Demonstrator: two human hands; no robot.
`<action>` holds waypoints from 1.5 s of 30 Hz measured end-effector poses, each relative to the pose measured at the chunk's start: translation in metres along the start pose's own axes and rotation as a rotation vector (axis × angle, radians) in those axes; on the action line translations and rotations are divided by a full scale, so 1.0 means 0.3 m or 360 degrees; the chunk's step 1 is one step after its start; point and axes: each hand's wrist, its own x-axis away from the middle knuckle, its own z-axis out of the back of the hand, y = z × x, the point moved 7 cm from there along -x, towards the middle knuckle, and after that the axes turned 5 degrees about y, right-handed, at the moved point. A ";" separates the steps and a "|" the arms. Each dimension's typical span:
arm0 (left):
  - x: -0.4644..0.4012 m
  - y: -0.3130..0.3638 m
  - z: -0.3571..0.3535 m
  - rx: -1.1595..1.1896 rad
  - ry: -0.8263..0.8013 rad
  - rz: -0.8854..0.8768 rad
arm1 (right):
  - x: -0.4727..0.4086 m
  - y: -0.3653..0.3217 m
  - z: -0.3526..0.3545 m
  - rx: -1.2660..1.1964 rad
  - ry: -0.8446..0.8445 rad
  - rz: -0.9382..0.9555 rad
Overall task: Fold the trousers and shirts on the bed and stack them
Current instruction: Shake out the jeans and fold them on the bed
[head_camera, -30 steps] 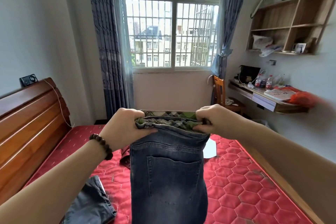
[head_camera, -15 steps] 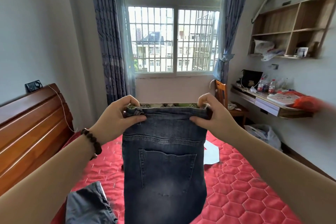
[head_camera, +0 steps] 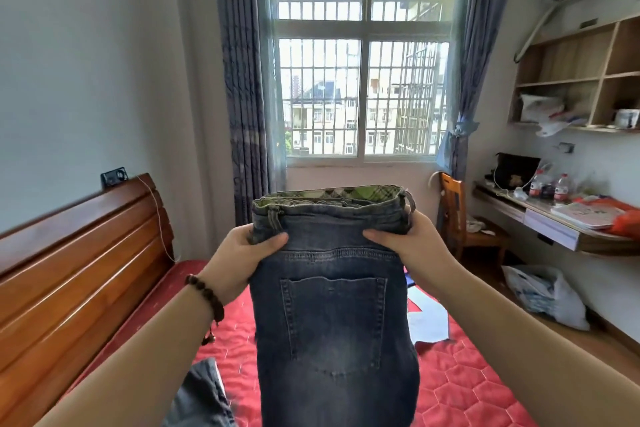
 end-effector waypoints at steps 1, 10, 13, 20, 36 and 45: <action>-0.005 0.017 0.001 -0.0042 0.0026 -0.0077 | -0.003 0.001 0.008 -0.0014 -0.0002 -0.0032; 0.001 0.020 -0.116 0.0101 -0.0140 0.0095 | -0.008 0.037 0.020 -0.0367 -0.0003 -0.0386; -0.015 0.058 -0.126 0.0239 -0.0130 0.0052 | -0.018 0.033 0.058 -0.0411 -0.0073 -0.0370; -0.057 0.139 -0.146 0.0311 -0.0002 0.0120 | 0.054 0.095 0.064 -0.0164 -0.0424 -0.0496; 0.031 0.254 -0.025 0.0273 0.0372 0.0139 | 0.258 0.311 0.093 0.0238 -0.0597 -0.0621; 0.166 0.350 0.084 0.0315 0.0081 0.0234 | 0.462 0.131 -0.055 -0.0183 -0.1262 -0.0799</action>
